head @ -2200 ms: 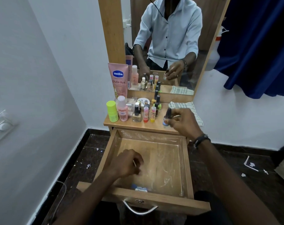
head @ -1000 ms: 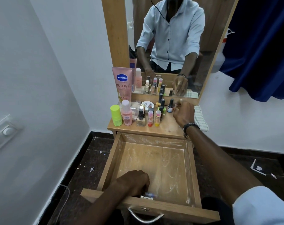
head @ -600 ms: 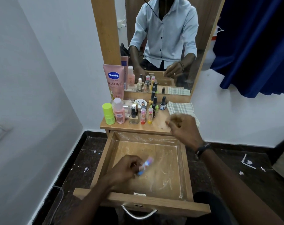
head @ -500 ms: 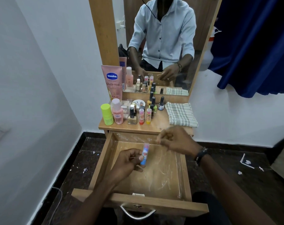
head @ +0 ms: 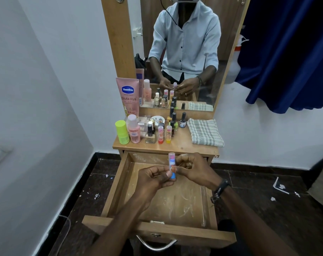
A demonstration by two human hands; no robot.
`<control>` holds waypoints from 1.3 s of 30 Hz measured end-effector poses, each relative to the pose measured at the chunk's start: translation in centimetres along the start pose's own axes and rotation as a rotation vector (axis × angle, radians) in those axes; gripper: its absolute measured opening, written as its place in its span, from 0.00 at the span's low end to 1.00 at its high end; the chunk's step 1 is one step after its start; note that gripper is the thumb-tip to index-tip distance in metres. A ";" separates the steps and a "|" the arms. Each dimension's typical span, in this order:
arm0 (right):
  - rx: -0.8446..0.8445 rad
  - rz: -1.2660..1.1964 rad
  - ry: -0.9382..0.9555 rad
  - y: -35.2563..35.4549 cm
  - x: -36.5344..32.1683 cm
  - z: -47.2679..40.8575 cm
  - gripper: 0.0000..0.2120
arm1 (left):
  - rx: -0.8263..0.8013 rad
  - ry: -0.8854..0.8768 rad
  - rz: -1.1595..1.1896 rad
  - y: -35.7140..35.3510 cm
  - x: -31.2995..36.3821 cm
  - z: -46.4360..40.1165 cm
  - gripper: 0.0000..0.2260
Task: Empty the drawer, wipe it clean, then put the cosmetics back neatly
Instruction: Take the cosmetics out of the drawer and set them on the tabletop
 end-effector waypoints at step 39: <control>0.442 0.397 0.008 2.5 -0.8 -7.3 0.15 | 0.031 -0.073 -0.499 0.5 -3.5 0.1 0.04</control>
Point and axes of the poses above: each hand's wrist, its own z-axis away from the middle knuckle, its own y-axis out of the back of the hand, x = y × z, the point moved 1 cm from there along -z, towards the middle knuckle, and after that the axes turned 15 degrees about -z, right-handed, at the moved point
